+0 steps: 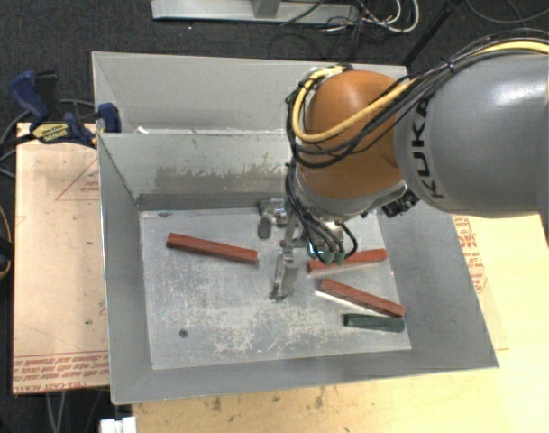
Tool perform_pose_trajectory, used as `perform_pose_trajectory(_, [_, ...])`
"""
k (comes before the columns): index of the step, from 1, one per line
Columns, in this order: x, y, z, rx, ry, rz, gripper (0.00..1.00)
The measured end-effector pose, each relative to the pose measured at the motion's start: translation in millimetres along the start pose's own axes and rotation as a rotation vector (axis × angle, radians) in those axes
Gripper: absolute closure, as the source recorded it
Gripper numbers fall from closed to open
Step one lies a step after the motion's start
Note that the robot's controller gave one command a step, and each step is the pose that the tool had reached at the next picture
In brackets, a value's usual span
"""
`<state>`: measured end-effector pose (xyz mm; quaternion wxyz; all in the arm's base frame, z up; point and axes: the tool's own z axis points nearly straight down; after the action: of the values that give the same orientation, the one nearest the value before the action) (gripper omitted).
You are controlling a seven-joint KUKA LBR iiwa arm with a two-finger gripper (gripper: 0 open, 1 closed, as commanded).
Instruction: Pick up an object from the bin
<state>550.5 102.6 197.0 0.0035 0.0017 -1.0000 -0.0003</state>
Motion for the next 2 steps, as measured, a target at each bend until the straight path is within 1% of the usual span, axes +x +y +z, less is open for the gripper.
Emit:
perform_pose_trajectory(1, [-58.6, -3.8, 128.6, -0.001, -0.005, 0.150, 0.00])
perform_pose_trajectory(2, [-104.3, 47.3, 125.8, -0.002, -0.011, -0.018, 0.00])
